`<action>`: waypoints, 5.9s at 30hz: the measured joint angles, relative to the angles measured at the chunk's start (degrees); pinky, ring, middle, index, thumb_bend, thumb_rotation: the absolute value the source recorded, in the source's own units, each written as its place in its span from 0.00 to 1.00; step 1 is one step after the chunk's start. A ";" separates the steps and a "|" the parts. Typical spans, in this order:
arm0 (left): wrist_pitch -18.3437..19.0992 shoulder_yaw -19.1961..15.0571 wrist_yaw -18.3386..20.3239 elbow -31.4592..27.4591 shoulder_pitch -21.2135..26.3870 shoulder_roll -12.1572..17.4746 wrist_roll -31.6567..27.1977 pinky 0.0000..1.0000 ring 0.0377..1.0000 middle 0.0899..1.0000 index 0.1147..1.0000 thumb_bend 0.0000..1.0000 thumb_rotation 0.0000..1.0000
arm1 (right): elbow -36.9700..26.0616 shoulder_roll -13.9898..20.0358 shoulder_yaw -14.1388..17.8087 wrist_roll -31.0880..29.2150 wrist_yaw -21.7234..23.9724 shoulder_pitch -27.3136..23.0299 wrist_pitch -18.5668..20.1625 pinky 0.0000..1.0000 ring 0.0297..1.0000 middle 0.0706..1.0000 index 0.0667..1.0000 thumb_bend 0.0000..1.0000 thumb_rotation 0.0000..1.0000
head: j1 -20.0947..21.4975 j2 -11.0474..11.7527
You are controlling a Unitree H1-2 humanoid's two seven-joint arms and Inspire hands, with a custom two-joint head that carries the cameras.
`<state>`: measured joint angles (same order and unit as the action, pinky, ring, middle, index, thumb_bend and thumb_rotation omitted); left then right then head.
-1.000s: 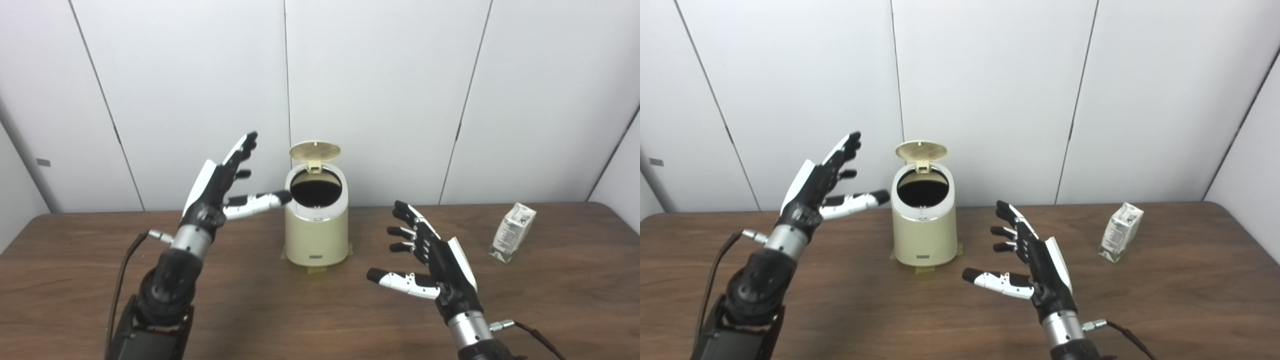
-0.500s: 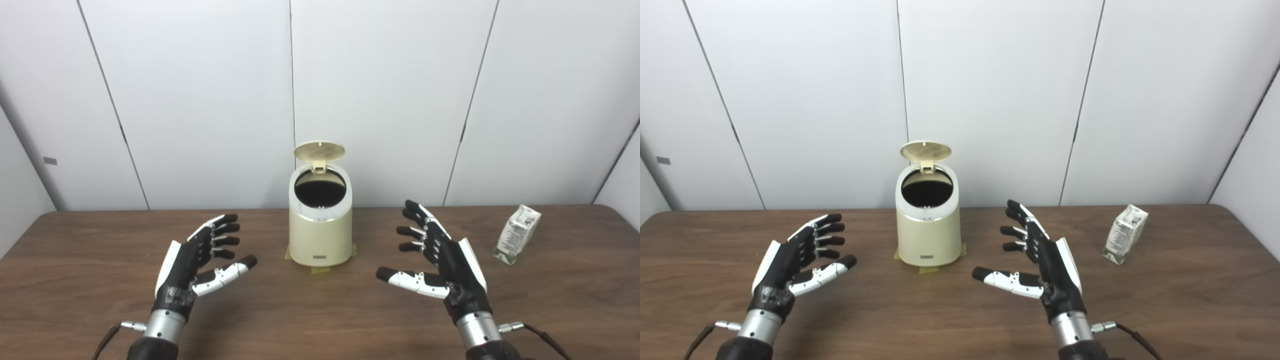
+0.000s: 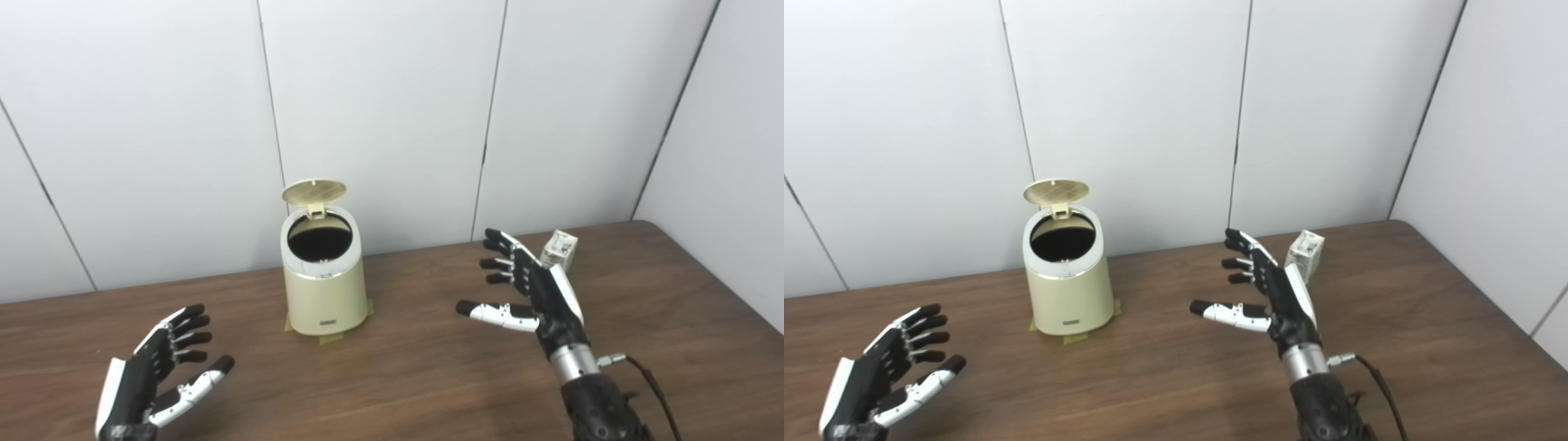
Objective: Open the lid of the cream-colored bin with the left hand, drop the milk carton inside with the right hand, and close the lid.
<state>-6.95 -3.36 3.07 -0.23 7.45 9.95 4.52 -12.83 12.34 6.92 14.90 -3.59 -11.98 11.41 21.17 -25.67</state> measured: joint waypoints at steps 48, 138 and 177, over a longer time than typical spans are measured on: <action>5.83 -0.43 1.53 -2.20 0.92 0.00 0.11 0.62 0.69 0.72 0.76 0.62 0.00 | 30.59 16.49 1.34 -4.19 5.05 -10.22 1.45 0.83 0.90 0.93 0.93 0.88 0.19 | 1.59 -0.44; 3.74 4.27 -1.00 1.09 0.77 -4.35 4.55 0.60 0.70 0.73 0.76 0.71 0.14 | 15.59 -12.77 -6.89 0.72 -12.58 -20.16 -3.43 0.27 0.29 0.38 0.50 0.52 0.00 | -15.11 -0.79; 5.57 6.51 -4.82 0.67 1.12 -8.55 6.63 0.61 0.71 0.73 0.76 0.73 0.16 | 32.24 -17.16 -11.95 3.99 -12.75 -27.84 -3.91 0.27 0.30 0.38 0.50 0.52 0.00 | -22.31 -2.46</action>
<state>-1.38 3.15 -1.75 0.44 8.57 1.39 11.15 19.41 -4.82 -5.03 18.88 -16.34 -39.82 7.51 -1.14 -28.12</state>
